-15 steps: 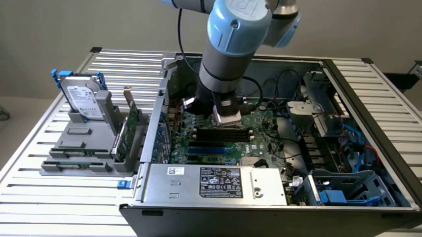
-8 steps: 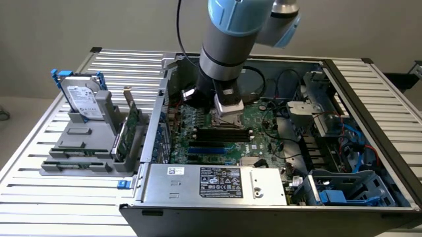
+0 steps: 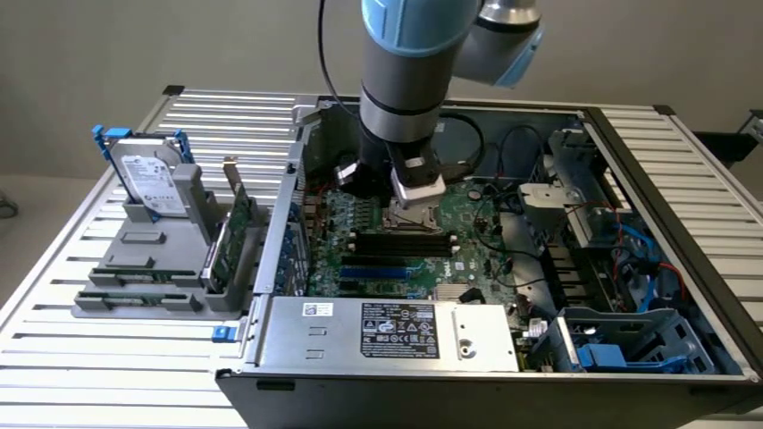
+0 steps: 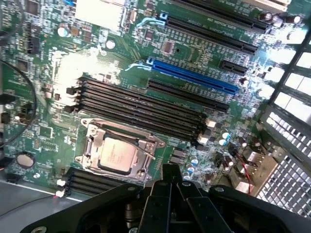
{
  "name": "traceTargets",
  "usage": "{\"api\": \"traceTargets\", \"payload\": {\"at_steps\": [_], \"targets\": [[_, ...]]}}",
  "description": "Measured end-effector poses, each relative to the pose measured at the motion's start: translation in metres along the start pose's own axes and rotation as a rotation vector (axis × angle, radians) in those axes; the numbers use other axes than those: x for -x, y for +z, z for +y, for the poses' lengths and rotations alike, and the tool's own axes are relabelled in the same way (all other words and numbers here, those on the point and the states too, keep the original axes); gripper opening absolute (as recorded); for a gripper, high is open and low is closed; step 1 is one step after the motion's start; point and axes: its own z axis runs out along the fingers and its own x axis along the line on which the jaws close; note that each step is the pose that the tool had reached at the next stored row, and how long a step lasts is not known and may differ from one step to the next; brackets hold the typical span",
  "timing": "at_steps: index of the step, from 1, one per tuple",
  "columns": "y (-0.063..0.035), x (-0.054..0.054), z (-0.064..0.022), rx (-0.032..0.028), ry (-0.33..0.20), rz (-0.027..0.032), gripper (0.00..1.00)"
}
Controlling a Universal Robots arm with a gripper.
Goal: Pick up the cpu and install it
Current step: 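Install the first cpu locking lever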
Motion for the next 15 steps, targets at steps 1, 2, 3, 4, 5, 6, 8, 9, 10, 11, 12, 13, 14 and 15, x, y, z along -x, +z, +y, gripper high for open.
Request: {"api": "traceTargets", "payload": {"at_steps": [1, 2, 3, 4, 5, 6, 8, 9, 10, 11, 12, 13, 14, 15], "targets": [[0.0000, 0.000, -0.0001, 0.0050, -0.006, 0.0163, 0.11], [0.0000, 0.000, -0.0001, 0.0101, -0.011, 0.0326, 0.11], [0.0000, 0.000, -0.0002, 0.0160, -0.017, 0.0487, 0.11], [-0.0001, 0.000, -0.0004, 0.0241, -0.022, 0.0619, 0.11], [0.0000, 0.000, -0.0005, 0.0331, -0.026, 0.0733, 0.11], [0.0000, 0.000, -0.0006, 0.0446, -0.030, 0.0832, 0.11], [0.0004, 0.000, -0.0009, 0.0651, -0.035, 0.0949, 0.11], [0.0012, 0.000, -0.0010, 0.0701, -0.037, 0.0984, 0.11], [0.0027, 0.000, -0.0008, 0.0718, -0.038, 0.1006, 0.11], [0.0044, 0.000, -0.0003, 0.0719, -0.038, 0.1007, 0.11], [0.0062, 0.000, 0.0002, 0.0718, -0.038, 0.1008, 0.11], [0.0080, 0.000, 0.0007, 0.0719, -0.038, 0.1007, 0.11], [0.0097, 0.000, 0.0011, 0.0719, -0.038, 0.1008, 0.11], [0.0115, 0.000, 0.0015, 0.0719, -0.038, 0.1009, 0.11]]}}
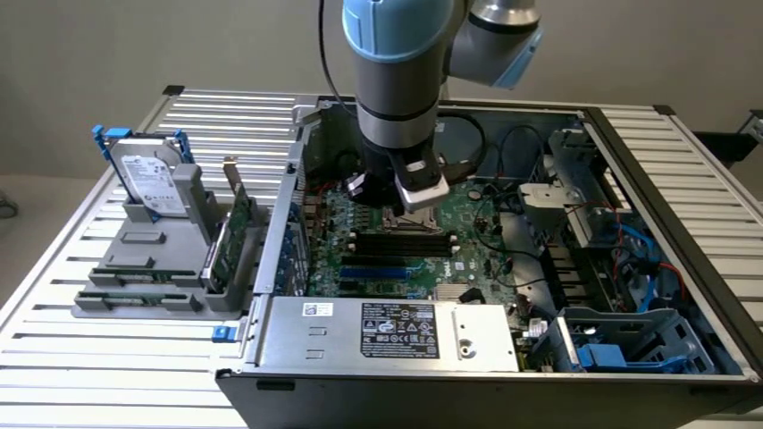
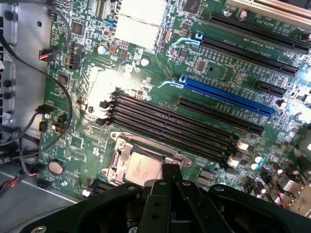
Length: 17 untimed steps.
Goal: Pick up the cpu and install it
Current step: 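Install the first cpu locking lever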
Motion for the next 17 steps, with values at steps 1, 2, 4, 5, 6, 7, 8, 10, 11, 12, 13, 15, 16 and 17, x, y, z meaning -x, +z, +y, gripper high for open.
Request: {"api": "traceTargets", "payload": {"at_steps": [1, 2, 4, 5, 6, 7, 8, 10, 11, 12, 13, 15, 16, 17], "targets": [[0.0014, 0.0002, 0.0001, -0.0001, 0.000, -0.0002, 0.11], [0.0024, 0.0003, 0.0001, -0.0004, 0.000, -0.0013, 0.11], [0.0033, 0.0002, -0.0006, -0.0019, 0.002, -0.0066, 0.11], [0.0036, 0.0000, -0.0011, -0.0032, 0.003, -0.0103, 0.11], [0.0039, -0.0002, -0.0017, -0.0050, 0.004, -0.0163, 0.11], [0.0043, -0.0003, -0.0024, -0.0063, 0.006, -0.0204, 0.11], [0.0048, -0.0005, -0.0029, -0.0071, 0.006, -0.0233, 0.11], [0.0060, -0.0008, -0.0041, -0.0082, 0.008, -0.0282, 0.11], [0.0067, -0.0009, -0.0045, -0.0082, 0.008, -0.0301, 0.11], [0.0075, -0.0009, -0.0047, -0.0083, 0.008, -0.0319, 0.11], [0.0082, -0.0008, -0.0048, -0.0082, 0.009, -0.0338, 0.11], [0.0097, -0.0005, -0.0047, -0.0077, 0.010, -0.0373, 0.11], [0.0104, -0.0002, -0.0046, -0.0069, 0.010, -0.0390, 0.11], [0.0110, 0.0000, -0.0045, -0.0060, 0.010, -0.0408, 0.11]]}}
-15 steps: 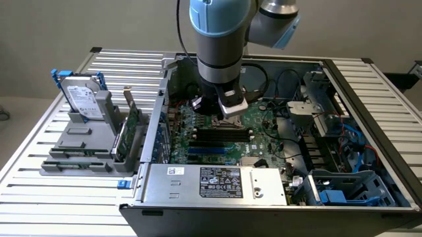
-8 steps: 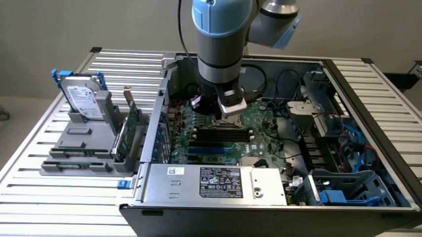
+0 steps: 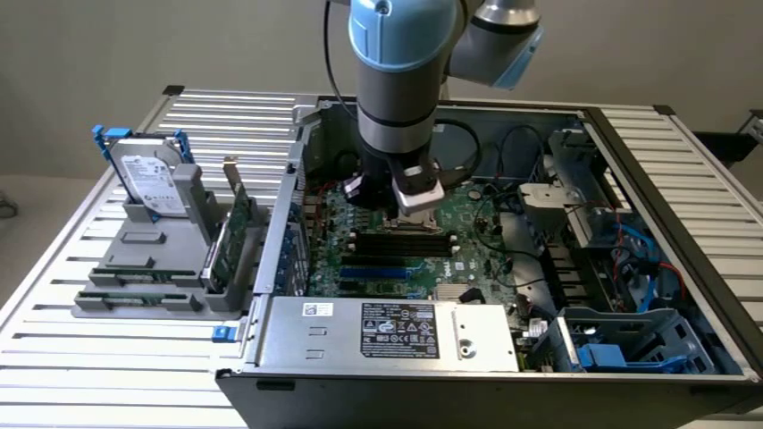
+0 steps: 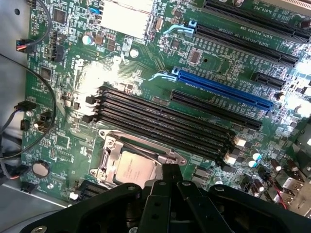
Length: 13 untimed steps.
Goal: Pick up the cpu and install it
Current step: 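Install the first cpu locking lever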
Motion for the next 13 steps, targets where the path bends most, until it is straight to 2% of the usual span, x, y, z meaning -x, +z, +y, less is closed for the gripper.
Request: {"api": "traceTargets", "payload": {"at_steps": [5, 13], "targets": [[0.0043, 0.002, 0.0005, 0.0060, 0.001, -0.0079, 0.11], [0.0128, 0.004, 0.0006, 0.0076, 0.005, -0.0205, 0.11]]}}
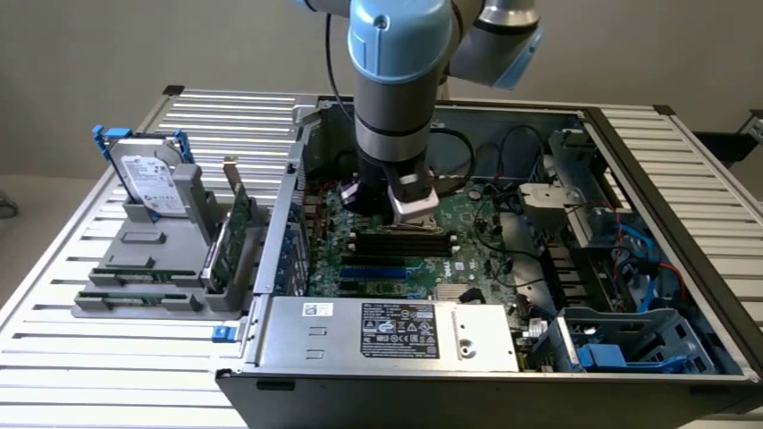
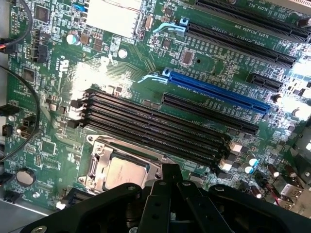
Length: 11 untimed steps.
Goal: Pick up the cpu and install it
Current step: 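Install the first cpu locking lever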
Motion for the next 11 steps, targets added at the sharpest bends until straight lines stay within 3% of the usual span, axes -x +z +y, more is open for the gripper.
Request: {"api": "traceTargets", "payload": {"at_steps": [11], "targets": [[0.0105, 0.0011, -0.0029, -0.0023, 0.005, -0.0225, 0.11]]}}
